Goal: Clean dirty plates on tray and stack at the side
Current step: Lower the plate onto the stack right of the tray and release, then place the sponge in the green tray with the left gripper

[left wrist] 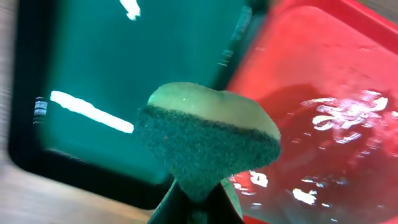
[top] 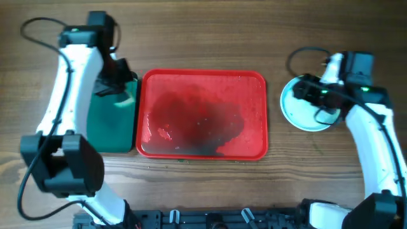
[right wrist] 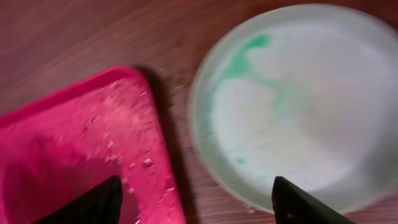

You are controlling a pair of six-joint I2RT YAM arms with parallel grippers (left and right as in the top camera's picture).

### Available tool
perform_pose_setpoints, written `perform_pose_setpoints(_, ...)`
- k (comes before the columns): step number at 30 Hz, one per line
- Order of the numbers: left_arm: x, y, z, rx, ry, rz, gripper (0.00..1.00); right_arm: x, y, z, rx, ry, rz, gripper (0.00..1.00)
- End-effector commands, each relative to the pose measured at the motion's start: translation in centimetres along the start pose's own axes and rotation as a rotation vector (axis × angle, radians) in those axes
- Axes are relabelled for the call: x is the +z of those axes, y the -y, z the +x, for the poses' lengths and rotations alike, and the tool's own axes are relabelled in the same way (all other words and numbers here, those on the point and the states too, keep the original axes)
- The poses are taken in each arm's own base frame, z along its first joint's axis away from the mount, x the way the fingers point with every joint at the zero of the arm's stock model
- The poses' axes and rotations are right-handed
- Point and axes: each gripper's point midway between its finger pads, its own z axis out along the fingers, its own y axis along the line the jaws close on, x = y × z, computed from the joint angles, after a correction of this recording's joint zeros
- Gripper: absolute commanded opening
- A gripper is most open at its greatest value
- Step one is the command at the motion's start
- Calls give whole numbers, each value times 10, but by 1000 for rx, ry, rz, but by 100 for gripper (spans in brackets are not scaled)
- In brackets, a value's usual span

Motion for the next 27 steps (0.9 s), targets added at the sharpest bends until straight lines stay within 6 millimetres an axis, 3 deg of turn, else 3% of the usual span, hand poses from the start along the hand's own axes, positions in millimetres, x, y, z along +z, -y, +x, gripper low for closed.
perform_pose_setpoints(1,4,-27,-10,121,24,-40,4,3,-50,16,-162,-28,-87,79)
perform_pose_setpoints(5,37,-39,-17,144,43,-38,4,7,-85,30,-266,-35,-131,84)
perform_pose_setpoints(10,85,-41,-18,144,86,-31,8,8,-92,36,-300,-40,-122,86)
perform_pose_setpoints(14,106,-42,-14,144,100,-31,21,8,-91,37,-301,-46,-119,87)
perform_pose_setpoints(16,106,-42,-14,143,102,-30,35,8,-91,37,-302,-45,-119,88)
perform_pose_setpoints(18,101,-41,-17,142,113,-28,46,8,-91,37,-303,-45,-119,93)
perform_pose_setpoints(19,98,-41,-19,142,119,-27,62,8,-91,37,-303,-45,-119,95)
perform_pose_setpoints(20,93,-41,-20,142,126,-26,88,8,-91,37,-303,-44,-119,97)
perform_pose_setpoints(21,83,-40,-23,141,138,-23,100,8,-91,37,-303,-43,-120,99)
perform_pose_setpoints(24,43,-38,-31,138,191,-12,100,3,-93,36,-306,-32,-124,100)
perform_pose_setpoints(27,-7,-38,-36,135,273,6,100,-16,-95,26,-311,11,-111,100)
